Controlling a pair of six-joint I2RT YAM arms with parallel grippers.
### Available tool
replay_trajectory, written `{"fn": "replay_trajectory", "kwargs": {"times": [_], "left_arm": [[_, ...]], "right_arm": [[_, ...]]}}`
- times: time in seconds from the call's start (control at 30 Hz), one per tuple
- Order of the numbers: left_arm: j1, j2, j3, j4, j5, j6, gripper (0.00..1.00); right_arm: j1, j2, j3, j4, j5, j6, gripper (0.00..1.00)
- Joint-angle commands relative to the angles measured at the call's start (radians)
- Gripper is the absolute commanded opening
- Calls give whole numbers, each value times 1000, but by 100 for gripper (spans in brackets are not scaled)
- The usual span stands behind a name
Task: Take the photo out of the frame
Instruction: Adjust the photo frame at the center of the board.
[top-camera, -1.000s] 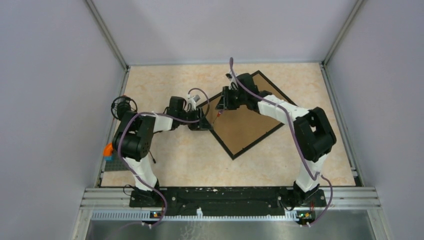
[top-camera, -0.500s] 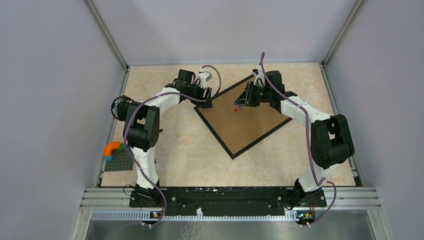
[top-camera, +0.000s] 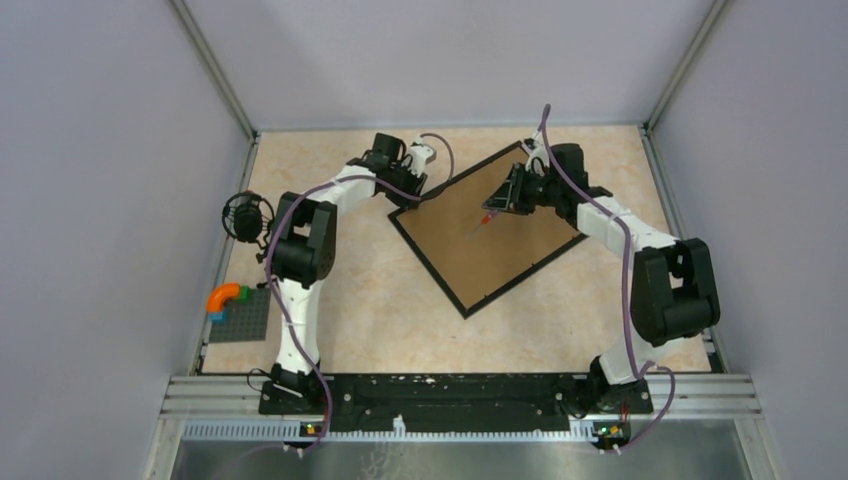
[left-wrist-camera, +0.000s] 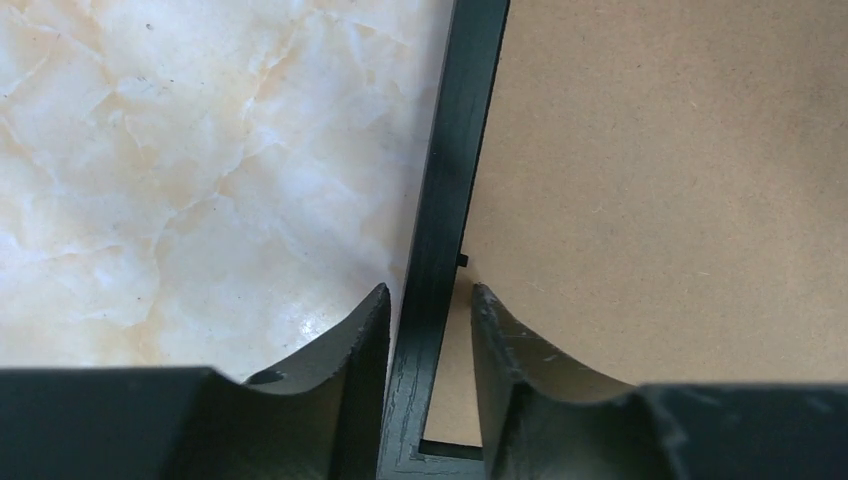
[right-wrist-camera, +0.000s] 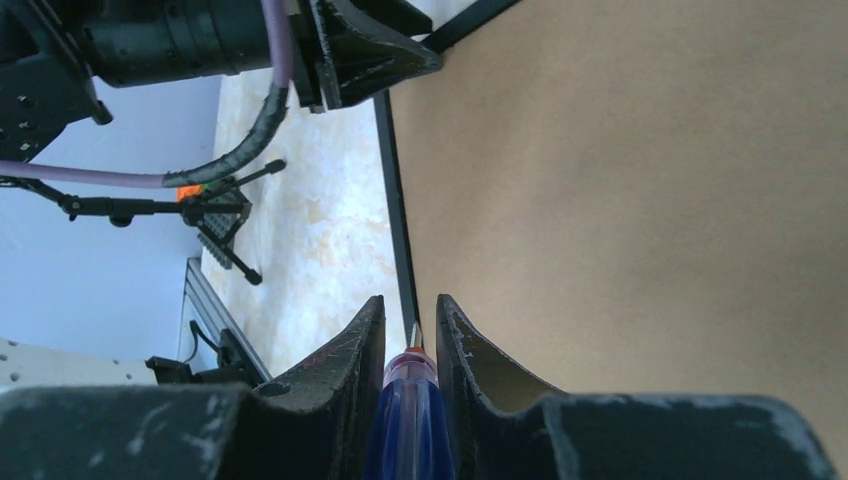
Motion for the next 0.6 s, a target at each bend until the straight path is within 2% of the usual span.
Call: {"fn": "replay_trajectory", "kwargs": {"times": [0.0, 0.13, 0.3, 0.37, 0.47, 0.57], "left_arm": [[-1, -36, -97, -23, -88, 31, 36], [-13, -116, -261, 7, -74, -21, 21], [-109, -251, -509, 29, -48, -145, 16], [-169, -311, -598, 38, -23, -193, 22], [-196, -445, -708, 105, 127, -213, 39], [-192, -510, -660, 141, 119, -228, 49]], "right_arm": [[-51, -66, -27, 14, -20, -34, 0], [-120, -72, -45, 0, -17, -57, 0], [-213, -76, -57, -23, -24, -92, 0], [-249, -76, -58, -34, -29, -104, 0], [-291, -80, -60, -55, -32, -121, 0], [-327, -95, -69, -76, -35, -136, 0]]}}
